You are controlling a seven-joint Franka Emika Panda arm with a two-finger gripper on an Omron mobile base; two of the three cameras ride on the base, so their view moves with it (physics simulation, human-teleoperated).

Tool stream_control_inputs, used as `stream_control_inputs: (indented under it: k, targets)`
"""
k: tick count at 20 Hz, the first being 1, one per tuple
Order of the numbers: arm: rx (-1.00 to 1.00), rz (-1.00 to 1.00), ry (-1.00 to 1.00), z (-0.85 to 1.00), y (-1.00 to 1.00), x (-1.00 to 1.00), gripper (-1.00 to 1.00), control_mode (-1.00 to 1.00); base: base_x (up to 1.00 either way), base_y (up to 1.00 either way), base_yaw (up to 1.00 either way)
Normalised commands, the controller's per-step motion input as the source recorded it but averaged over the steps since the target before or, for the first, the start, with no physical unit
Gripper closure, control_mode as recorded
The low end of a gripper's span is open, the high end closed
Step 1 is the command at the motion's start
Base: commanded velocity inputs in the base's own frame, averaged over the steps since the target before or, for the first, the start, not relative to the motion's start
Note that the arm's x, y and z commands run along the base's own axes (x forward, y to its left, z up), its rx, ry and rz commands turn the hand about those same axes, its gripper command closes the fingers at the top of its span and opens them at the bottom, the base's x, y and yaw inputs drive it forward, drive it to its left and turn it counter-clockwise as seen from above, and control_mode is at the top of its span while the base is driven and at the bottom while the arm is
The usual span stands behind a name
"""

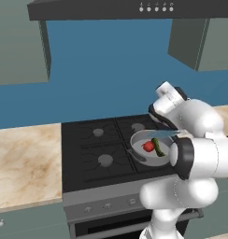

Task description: Put the bell pepper and squash in the pot. Retrieve the spatula and lightly stir the vegetables in the pot.

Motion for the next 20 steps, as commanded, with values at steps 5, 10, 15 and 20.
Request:
stream_control_inputs:
  k: [5, 10, 15, 20]
  targets:
    - [-0.06, 0.07, 0.01, -0.04, -0.34, -0.15, 1.0, -1.0, 0.0, 0.0, 0.0]
    - [-0.11, 0.14, 0.08, 0.0, 0.08, 0.15, 1.0, -1.0, 0.0, 0.0, 0.0]
    - [-0.07, 0.11, 0.08, -0.08, 0.11, 0.37, 1.0, -1.0, 0.0, 0.0, 0.0]
    - [-0.08, 0.06, 0.17, -0.05, 0.0, 0.29, 1.0, -1.0, 0.0, 0.0, 0.0]
